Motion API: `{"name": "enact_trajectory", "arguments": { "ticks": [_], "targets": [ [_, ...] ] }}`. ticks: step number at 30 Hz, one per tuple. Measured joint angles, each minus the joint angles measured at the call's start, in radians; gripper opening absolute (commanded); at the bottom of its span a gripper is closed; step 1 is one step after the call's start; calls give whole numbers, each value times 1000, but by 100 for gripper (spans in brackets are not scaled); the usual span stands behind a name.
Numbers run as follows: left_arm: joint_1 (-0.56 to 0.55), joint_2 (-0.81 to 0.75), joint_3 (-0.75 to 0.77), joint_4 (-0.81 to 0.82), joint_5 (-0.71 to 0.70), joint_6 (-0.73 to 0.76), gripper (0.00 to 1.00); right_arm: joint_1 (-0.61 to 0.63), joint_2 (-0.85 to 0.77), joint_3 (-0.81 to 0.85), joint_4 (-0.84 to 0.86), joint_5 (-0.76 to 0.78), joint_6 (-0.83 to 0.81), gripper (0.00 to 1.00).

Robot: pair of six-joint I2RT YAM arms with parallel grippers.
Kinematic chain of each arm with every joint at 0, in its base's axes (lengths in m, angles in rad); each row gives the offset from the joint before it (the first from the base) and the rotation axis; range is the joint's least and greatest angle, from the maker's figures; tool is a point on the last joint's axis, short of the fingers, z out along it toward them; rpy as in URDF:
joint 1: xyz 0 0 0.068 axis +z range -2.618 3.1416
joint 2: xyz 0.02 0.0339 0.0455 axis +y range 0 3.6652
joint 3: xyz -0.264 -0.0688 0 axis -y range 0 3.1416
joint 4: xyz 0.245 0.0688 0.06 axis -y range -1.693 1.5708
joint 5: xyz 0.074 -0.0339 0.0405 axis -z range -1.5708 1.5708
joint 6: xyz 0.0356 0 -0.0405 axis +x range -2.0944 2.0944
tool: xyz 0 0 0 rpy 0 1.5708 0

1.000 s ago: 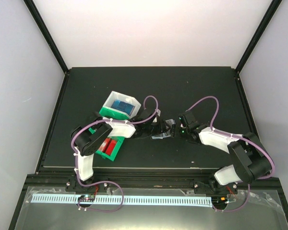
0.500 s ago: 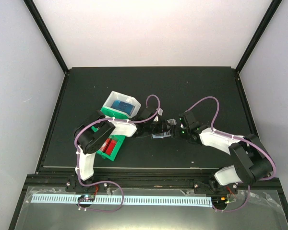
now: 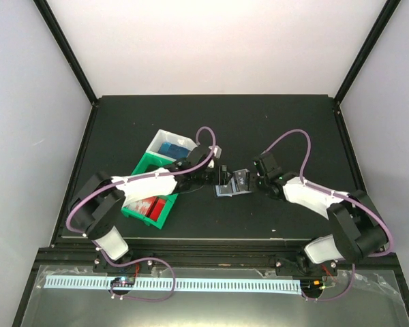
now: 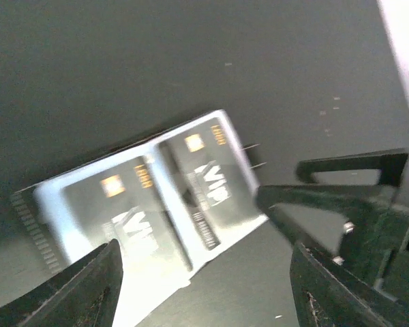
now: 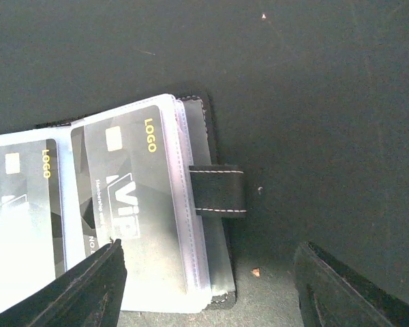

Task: Put the credit cards into the card holder
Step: Insert the credit card into the card holder, then adjust the storage box at the center of the board.

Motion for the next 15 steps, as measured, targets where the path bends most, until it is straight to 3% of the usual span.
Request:
{"name": "enact_trajectory", "arguments": {
  "ticks": [10, 15],
  "targets": [
    [63, -51, -183, -188, -135, 36, 68, 0, 28, 9, -7, -37, 7, 70],
    [62, -161, -265, -280, -234, 15, 69, 0, 28, 7, -6, -62, 21, 70]
  ]
}}
